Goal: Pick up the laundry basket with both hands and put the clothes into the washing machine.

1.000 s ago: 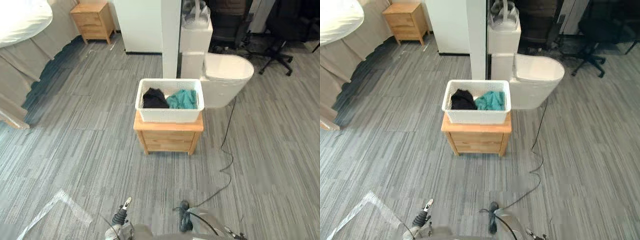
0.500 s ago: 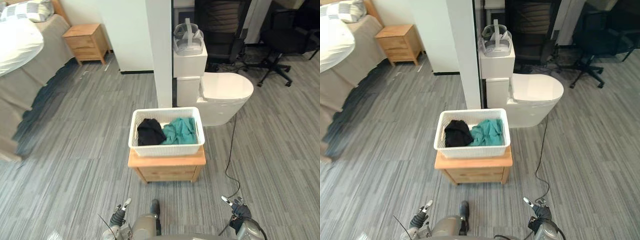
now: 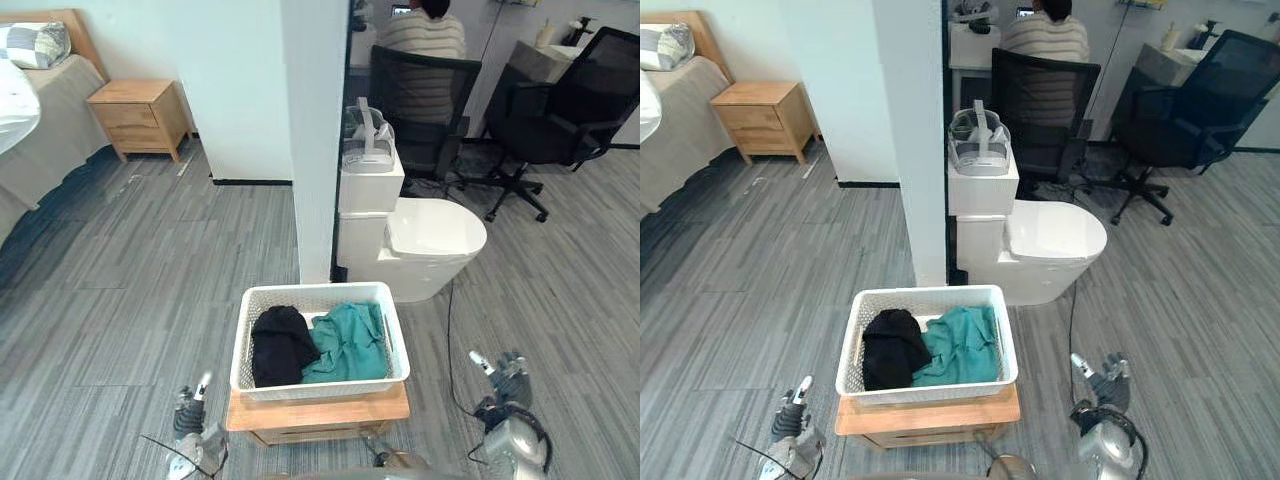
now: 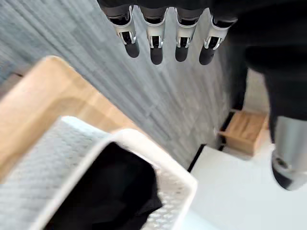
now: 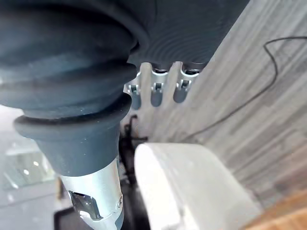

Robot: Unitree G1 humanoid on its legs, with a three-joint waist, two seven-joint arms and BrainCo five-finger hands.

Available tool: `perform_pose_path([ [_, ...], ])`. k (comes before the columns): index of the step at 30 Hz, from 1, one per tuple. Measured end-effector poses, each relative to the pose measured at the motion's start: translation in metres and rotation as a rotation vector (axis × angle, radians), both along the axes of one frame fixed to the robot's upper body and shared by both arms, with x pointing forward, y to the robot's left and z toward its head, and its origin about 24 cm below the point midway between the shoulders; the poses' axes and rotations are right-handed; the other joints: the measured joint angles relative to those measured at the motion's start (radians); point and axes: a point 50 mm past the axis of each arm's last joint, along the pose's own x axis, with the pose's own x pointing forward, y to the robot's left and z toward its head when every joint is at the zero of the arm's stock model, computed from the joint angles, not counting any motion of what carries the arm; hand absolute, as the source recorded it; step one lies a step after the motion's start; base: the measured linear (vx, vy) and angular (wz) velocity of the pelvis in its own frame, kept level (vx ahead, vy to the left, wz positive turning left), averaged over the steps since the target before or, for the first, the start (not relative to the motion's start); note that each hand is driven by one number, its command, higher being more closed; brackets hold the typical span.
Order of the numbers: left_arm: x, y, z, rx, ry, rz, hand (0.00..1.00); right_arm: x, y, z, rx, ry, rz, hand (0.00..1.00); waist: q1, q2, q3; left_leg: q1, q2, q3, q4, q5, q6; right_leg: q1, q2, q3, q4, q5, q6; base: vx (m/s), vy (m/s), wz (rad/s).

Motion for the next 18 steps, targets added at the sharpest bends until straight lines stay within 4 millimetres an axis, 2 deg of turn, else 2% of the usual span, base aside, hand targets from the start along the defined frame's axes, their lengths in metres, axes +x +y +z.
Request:
perform_pose_path([
  [3,0.005,0.013,0.028,0.075,-0.117,0.126,0.00,-0.002,-0.011,0.019,-0.056,-0.059,-0.045,0.00,0.010,0.036,-0.023,0.002,0.029,0.016,-0.003,-0.003,-0.005,0.016,0.035,-0.001,-0.048,0.012,-0.015,0.18,-0.113,-0.15],
  [5,0.008,0.024,0.046,0.132,-0.179,0.190,0.00,-0.007,-0.015,0.028,-0.089,-0.082,-0.051,0.00,0.022,0.039,-0.031,0.003,0.041,0.017,-0.005,-0.002,-0.005,0.029,0.049,-0.005,-0.077,0.019,-0.021,0.13,-0.069,0.00],
  [7,0.007,0.036,0.065,0.210,-0.232,0.268,0.00,-0.009,-0.014,0.034,-0.106,-0.103,-0.034,0.00,0.022,0.038,-0.036,0.002,0.045,0.012,-0.005,0.003,-0.013,0.055,0.053,-0.021,-0.115,0.030,-0.020,0.10,-0.039,0.13],
  [10,0.003,0.045,0.079,0.288,-0.233,0.313,0.00,-0.009,-0.007,0.032,-0.089,-0.096,0.021,0.00,0.024,0.028,-0.050,-0.001,0.042,-0.008,-0.006,0.004,-0.013,0.082,0.054,-0.033,-0.166,0.050,-0.016,0.07,0.007,0.14],
  [13,0.006,0.046,0.090,0.351,-0.230,0.282,0.00,-0.003,0.006,0.028,-0.059,-0.094,0.106,0.00,0.025,0.021,-0.054,-0.012,0.035,-0.034,-0.009,0.004,-0.013,0.107,0.051,-0.055,-0.223,0.076,-0.009,0.02,0.033,0.21],
  [16,0.017,0.043,0.104,0.411,-0.254,0.208,0.00,0.012,0.023,0.024,0.006,-0.117,0.202,0.00,0.027,0.010,-0.049,-0.050,0.025,-0.054,-0.008,0.006,-0.014,0.107,0.046,-0.079,-0.277,0.111,-0.008,-0.02,0.030,0.21],
  [18,0.043,0.031,0.114,0.402,-0.327,0.089,0.00,0.036,0.027,0.024,0.022,-0.126,0.251,0.00,0.033,0.008,0.002,-0.093,0.019,-0.077,-0.005,0.013,-0.013,0.077,0.041,-0.089,-0.276,0.123,-0.009,-0.11,0.010,0.25],
])
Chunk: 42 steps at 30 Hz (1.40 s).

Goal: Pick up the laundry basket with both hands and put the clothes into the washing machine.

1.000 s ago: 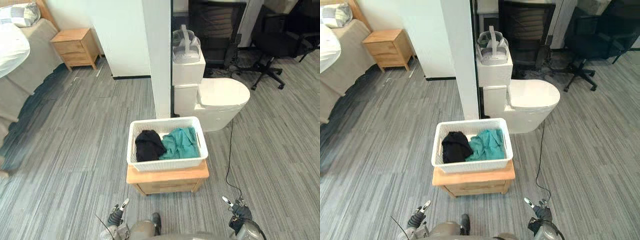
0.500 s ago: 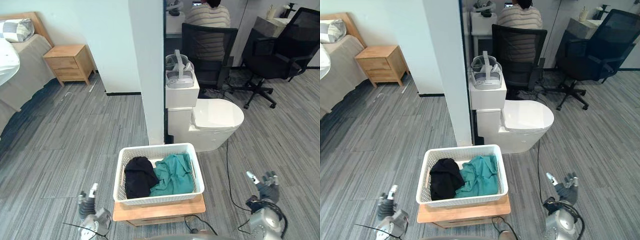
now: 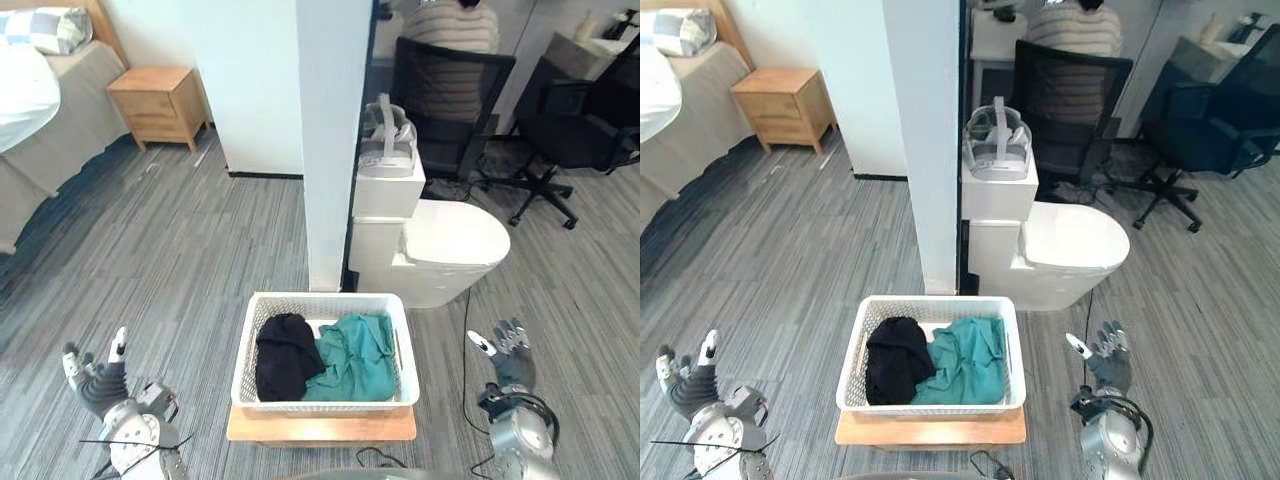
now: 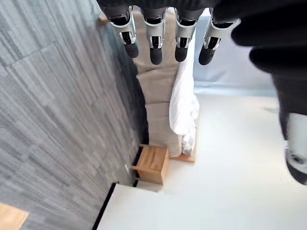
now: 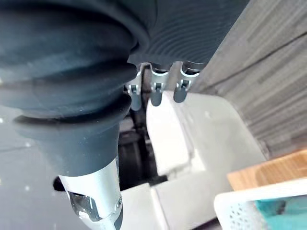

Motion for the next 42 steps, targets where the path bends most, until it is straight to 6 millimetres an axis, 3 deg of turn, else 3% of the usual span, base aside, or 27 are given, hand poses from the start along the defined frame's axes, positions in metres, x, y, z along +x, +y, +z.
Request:
perform_pose_path([
  [3,0.045,-0.021,0.024,0.042,-0.092,-0.216,0.00,0.037,-0.008,0.013,-0.012,-0.043,0.039,0.00,0.020,-0.019,0.050,-0.116,-0.015,-0.018,0.009,0.038,0.000,-0.116,-0.015,-0.014,0.030,0.020,-0.011,-0.17,-0.024,0.19],
  [4,0.062,-0.028,0.036,0.065,-0.131,-0.293,0.00,0.055,-0.013,0.024,-0.027,-0.070,0.051,0.00,0.021,-0.016,0.086,-0.153,-0.019,-0.022,0.009,0.053,0.000,-0.151,-0.017,-0.017,0.029,0.038,-0.019,-0.19,-0.022,0.16],
  [6,0.082,-0.035,0.046,0.080,-0.148,-0.369,0.00,0.073,-0.016,0.038,-0.037,-0.095,0.060,0.00,0.020,-0.011,0.123,-0.186,-0.020,-0.022,0.009,0.070,-0.003,-0.184,-0.017,-0.014,0.027,0.056,-0.027,-0.17,-0.042,-0.01],
  [10,0.108,-0.044,0.068,0.114,-0.186,-0.516,0.00,0.082,-0.030,0.053,-0.070,-0.110,0.054,0.00,0.018,-0.009,0.158,-0.242,-0.016,-0.032,0.010,0.091,-0.014,-0.240,-0.012,-0.014,0.030,0.071,-0.045,-0.11,-0.051,-0.02],
  [14,0.124,-0.047,0.088,0.134,-0.223,-0.657,0.00,0.080,-0.043,0.057,-0.094,-0.089,0.011,0.00,0.017,0.001,0.192,-0.269,-0.013,-0.047,0.008,0.107,-0.015,-0.268,-0.011,-0.022,0.042,0.075,-0.051,-0.06,-0.044,0.06],
  [19,0.135,-0.049,0.109,0.186,-0.249,-0.747,0.00,0.079,-0.045,0.059,-0.033,-0.121,-0.002,0.00,0.020,0.002,0.217,-0.301,-0.017,-0.057,0.006,0.121,-0.017,-0.305,-0.019,-0.028,0.066,0.075,-0.051,-0.06,-0.001,0.08],
  [21,0.144,-0.052,0.125,0.239,-0.267,-0.769,0.00,0.081,-0.040,0.064,0.020,-0.167,0.024,0.00,0.019,0.006,0.242,-0.321,-0.020,-0.064,0.009,0.128,-0.016,-0.316,-0.026,-0.043,0.072,0.075,-0.051,-0.07,0.018,0.20],
  [26,0.155,-0.050,0.136,0.358,-0.222,-0.737,0.00,0.089,-0.019,0.077,0.092,-0.259,0.146,0.00,0.022,0.006,0.264,-0.360,-0.019,-0.061,0.014,0.137,-0.016,-0.365,-0.033,-0.038,0.095,0.076,-0.053,-0.03,0.008,0.01],
  [30,0.156,-0.049,0.139,0.442,-0.187,-0.699,0.00,0.099,-0.001,0.099,0.116,-0.361,0.230,0.00,0.029,0.007,0.276,-0.390,-0.016,-0.045,0.017,0.138,-0.017,-0.405,-0.031,-0.023,0.100,0.078,-0.056,0.00,0.002,-0.10],
  [37,0.178,-0.066,0.167,0.493,-0.234,-0.747,0.00,0.112,0.018,0.151,0.083,-0.558,0.325,0.00,0.046,0.007,0.314,-0.453,-0.013,-0.044,0.021,0.143,-0.025,-0.464,-0.030,-0.025,0.100,0.087,-0.067,0.00,-0.002,0.00],
  [42,0.187,-0.066,0.170,0.482,-0.210,-0.777,0.00,0.113,0.024,0.170,0.043,-0.617,0.372,0.00,0.044,0.007,0.315,-0.486,-0.010,-0.024,0.027,0.143,-0.026,-0.500,-0.030,-0.019,0.099,0.094,-0.071,0.02,0.005,-0.04],
])
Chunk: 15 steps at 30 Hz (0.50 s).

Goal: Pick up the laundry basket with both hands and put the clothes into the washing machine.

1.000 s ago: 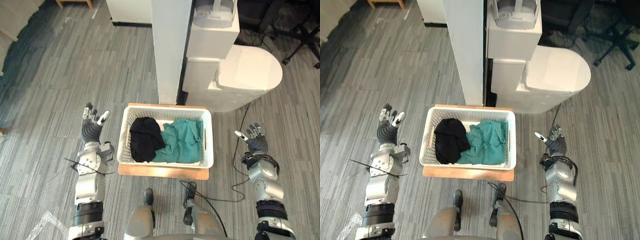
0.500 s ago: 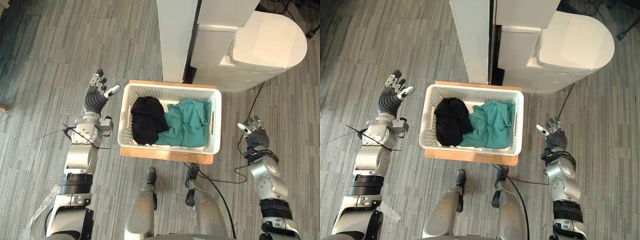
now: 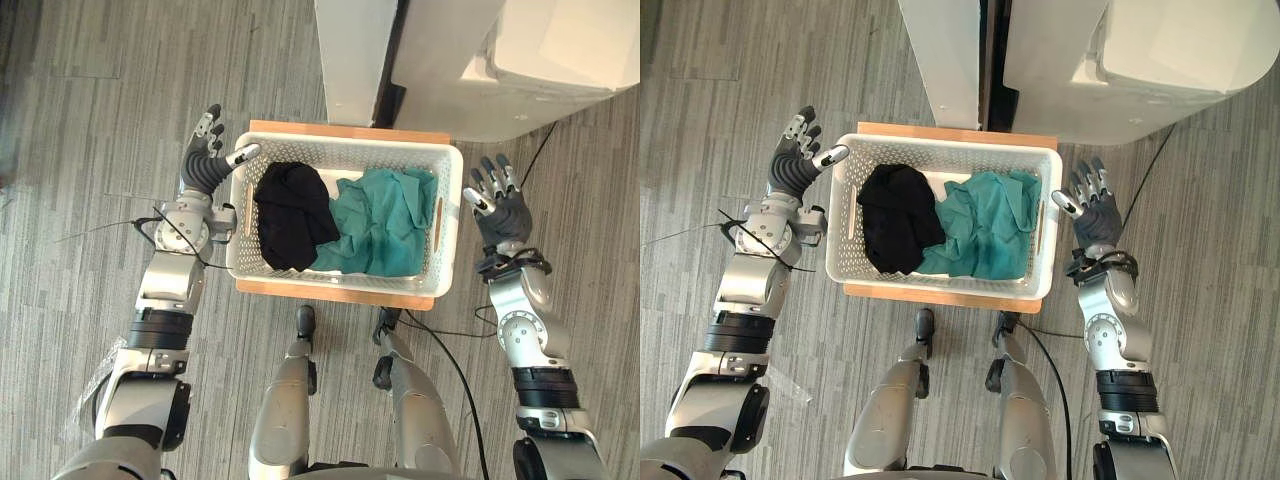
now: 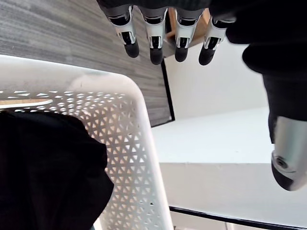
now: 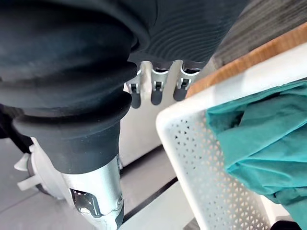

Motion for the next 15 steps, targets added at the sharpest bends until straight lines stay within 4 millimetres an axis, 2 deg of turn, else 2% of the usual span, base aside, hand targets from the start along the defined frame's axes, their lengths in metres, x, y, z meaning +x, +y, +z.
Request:
perform_pose_path([
  [4,0.004,0.004,-0.005,0.027,0.031,0.029,0.00,-0.001,0.002,0.000,-0.011,0.003,0.025,0.00,-0.005,0.000,0.000,0.000,0.003,0.020,0.002,-0.001,-0.001,-0.001,0.000,0.006,-0.001,0.001,0.000,0.03,0.011,-0.05],
  [8,0.006,0.009,-0.006,0.114,0.040,0.094,0.00,-0.007,0.005,0.009,-0.045,-0.039,0.051,0.00,-0.009,-0.001,0.000,-0.026,0.006,0.038,0.004,-0.001,-0.001,-0.026,0.002,0.013,-0.004,0.011,-0.003,0.00,0.002,-0.02],
  [11,0.008,0.018,-0.015,0.212,0.080,0.189,0.00,-0.010,0.009,0.013,-0.055,-0.065,0.075,0.00,-0.015,-0.002,0.001,-0.034,0.007,0.045,0.007,-0.001,0.000,-0.036,0.003,0.022,-0.006,0.017,-0.004,-0.01,0.000,-0.04],
  [15,0.005,0.031,-0.010,0.272,0.065,0.272,0.00,-0.014,0.010,0.018,-0.057,-0.097,0.073,0.00,-0.025,-0.003,0.001,-0.047,0.009,0.049,0.013,-0.001,0.000,-0.038,0.007,0.028,-0.026,0.029,0.000,0.00,-0.004,-0.02],
])
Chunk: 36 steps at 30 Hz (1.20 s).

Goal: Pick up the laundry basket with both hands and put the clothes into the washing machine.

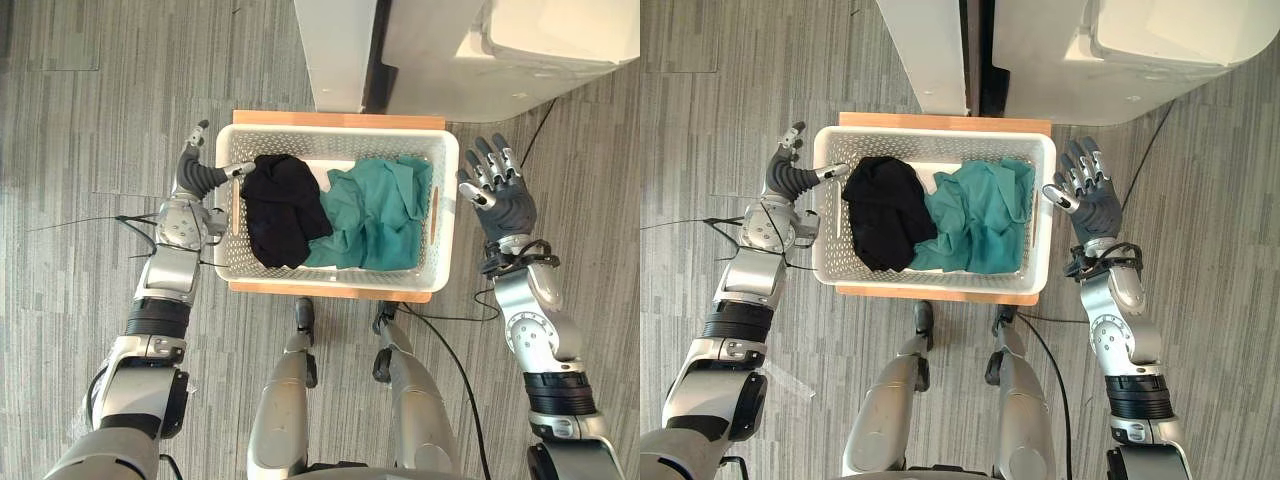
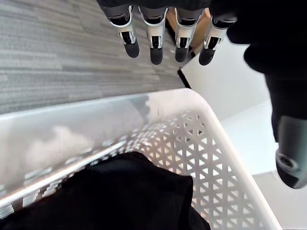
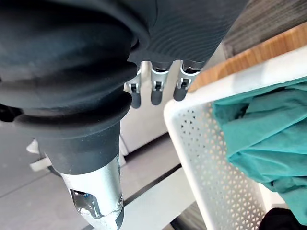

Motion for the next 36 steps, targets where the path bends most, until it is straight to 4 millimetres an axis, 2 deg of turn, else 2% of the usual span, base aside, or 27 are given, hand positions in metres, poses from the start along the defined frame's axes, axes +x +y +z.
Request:
perform_pose_path([
  [4,-0.005,0.010,-0.002,0.064,0.005,0.064,0.00,-0.003,0.003,-0.003,0.022,0.000,0.001,0.00,0.000,0.000,0.000,-0.009,0.007,0.004,-0.001,0.000,0.000,-0.001,0.010,0.002,-0.019,0.011,-0.003,0.00,-0.011,-0.02],
  [7,-0.016,0.012,0.000,0.108,-0.035,0.100,0.00,-0.003,0.002,-0.003,0.024,-0.006,-0.025,0.00,0.001,0.000,0.000,-0.006,0.009,0.006,-0.008,0.003,-0.003,-0.002,0.013,0.002,-0.019,0.011,-0.003,0.02,-0.014,0.00],
  [15,-0.033,0.020,-0.013,0.093,-0.022,0.134,0.00,-0.003,0.000,-0.003,0.071,-0.007,-0.056,0.00,0.005,0.000,0.000,0.002,0.007,0.007,-0.029,0.009,-0.005,-0.004,0.012,0.000,-0.021,0.011,-0.003,0.04,-0.003,0.00],
  [23,-0.030,0.009,-0.027,0.016,0.041,0.062,0.00,-0.004,-0.007,-0.002,0.095,-0.011,-0.094,0.00,0.003,0.000,0.000,-0.002,0.006,0.009,-0.045,0.017,-0.008,-0.015,0.012,0.000,-0.023,0.011,-0.003,0.03,-0.008,0.00],
  [29,-0.017,-0.007,-0.040,-0.076,0.124,-0.065,0.00,-0.005,-0.015,-0.003,0.108,-0.007,-0.134,0.00,0.003,0.000,0.000,-0.012,0.007,0.013,-0.040,0.017,-0.008,-0.016,0.014,0.007,-0.044,0.028,0.002,0.01,-0.001,0.00],
  [34,-0.008,-0.007,-0.036,-0.044,0.146,-0.077,0.00,-0.007,-0.021,-0.002,0.098,-0.006,-0.175,0.00,0.003,0.000,0.000,-0.029,0.008,0.012,-0.029,0.016,-0.008,-0.023,0.016,0.016,-0.050,0.030,0.004,0.00,-0.004,-0.01],
  [36,-0.004,-0.002,-0.033,-0.020,0.155,-0.063,0.00,-0.006,-0.023,0.001,0.076,-0.017,-0.188,0.00,0.003,0.000,0.000,-0.048,0.013,0.013,-0.024,0.016,-0.008,-0.038,0.021,0.030,-0.055,0.048,0.010,0.01,-0.015,-0.04],
])
